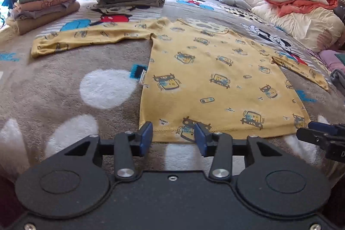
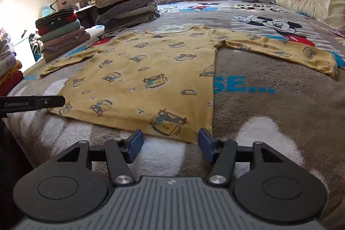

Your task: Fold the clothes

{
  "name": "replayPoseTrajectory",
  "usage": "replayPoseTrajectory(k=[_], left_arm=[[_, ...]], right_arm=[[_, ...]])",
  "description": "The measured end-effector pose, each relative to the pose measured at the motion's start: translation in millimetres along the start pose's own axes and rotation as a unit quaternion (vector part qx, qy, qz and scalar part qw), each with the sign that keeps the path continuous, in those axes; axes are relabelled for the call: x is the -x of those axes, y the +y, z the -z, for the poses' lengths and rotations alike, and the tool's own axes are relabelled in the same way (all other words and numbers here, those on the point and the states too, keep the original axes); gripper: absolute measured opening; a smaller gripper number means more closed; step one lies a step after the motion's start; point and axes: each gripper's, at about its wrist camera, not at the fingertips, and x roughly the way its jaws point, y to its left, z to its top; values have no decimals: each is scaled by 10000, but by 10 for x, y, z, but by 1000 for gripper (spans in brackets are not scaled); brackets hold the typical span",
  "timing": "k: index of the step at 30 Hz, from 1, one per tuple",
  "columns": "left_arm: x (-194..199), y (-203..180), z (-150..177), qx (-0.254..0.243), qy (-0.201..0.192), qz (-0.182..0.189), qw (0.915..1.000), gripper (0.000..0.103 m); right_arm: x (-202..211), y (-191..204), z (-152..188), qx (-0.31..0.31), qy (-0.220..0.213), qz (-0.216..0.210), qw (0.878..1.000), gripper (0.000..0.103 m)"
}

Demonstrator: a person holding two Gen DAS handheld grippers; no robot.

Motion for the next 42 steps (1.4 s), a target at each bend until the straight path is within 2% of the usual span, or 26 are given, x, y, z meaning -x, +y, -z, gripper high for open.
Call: replayPoseTrajectory(k=[2,4,6,8,10,12,15,17,19,21,22,23,24,25,28,29,30,31,33,34,35,38,39,40,41,42], left_arm=[[113,-42,-55,-84,-331,11,9994,42],[148,-93,-84,-232,-483,-30,9986,49],[62,-108,-71,-226,-269,26,9994,57],[-83,-57,-55,-28,266,94,9996,61],[-33,5,-89,214,117,95,9997,61],[112,111,-175,555,-314,121,9979,61],[248,496,-322,1380,-872,20,9866,60],[218,926,-372,2276,-935,-166,9691,60],[161,1375,-369,3181,-905,-226,9435,59],[41,1807,-312,4070,-842,-243,9092,58],[-16,1988,-286,4405,-863,-226,8933,54],[-68,2153,-270,4686,-928,-173,8783,48],[-106,2277,-270,4876,-992,-118,8673,44],[-141,2345,-300,4934,-1054,-65,8634,44],[-316,2462,-452,4886,-1194,-44,8643,42],[-370,2488,-494,4827,-1202,-101,8675,35],[-411,2496,-540,4668,-1072,-281,8774,5],[-421,2502,-599,4444,-888,-461,8902,4],[-316,2471,-714,3981,-897,-615,9109,4],[-318,2411,-769,3606,-846,-840,9251,4],[-366,2367,-800,3331,-741,-995,9347,4],[-466,2371,-776,3098,-608,-1026,9433,10],[-426,2361,-780,3040,-692,-1111,9436,18],[-363,2337,-784,2975,-832,-1280,9424,35],[-301,2313,-787,2908,-972,-1449,9408,44],[-242,2280,-800,2799,-1122,-1601,9399,47]], right_arm=[[139,86,-31,177,-336,2,9993,56],[275,147,-59,259,-743,-75,9969,56],[295,144,-113,187,-746,-66,9970,61],[229,77,-96,-73,-488,-138,9987,62],[183,-15,-76,-438,-291,-202,9984,62],[237,-73,-81,-700,-407,-274,9963,63],[305,-136,-73,-1037,-593,-380,9921,65],[302,-112,-58,-996,-624,-396,9923,65],[296,-92,-38,-907,-661,-475,9926,65],[281,-92,16,-856,-695,-612,9920,70],[246,-114,66,-877,-660,-656,9918,78],[189,-150,127,-936,-587,-635,9918,80],[117,-200,191,-1013,-490,-621,9917,81],[86,-237,244,-1032,-579,-703,9905,81],[32,-243,244,-952,-628,-807,9902,87],[21,-212,247,-874,-636,-781,9911,89],[11,-177,252,-791,-646,-746,9920,92],[1,-143,256,-709,-656,-711,9928,97],[-20,-73,266,-543,-675,-641,9942,102],[-30,-39,271,-460,-685,-607,9947,103],[-40,-4,275,-377,-695,-572,9952,103],[-68,-11,270,-397,-753,-551,9948,103],[-78,-20,261,-408,-759,-556,9947,103],[-89,-28,251,-416,-762,-561,9946,103],[-98,-32,246,-410,-759,-563,9947,103],[-101,-34,245,-405,-761,-565,9947,103]])
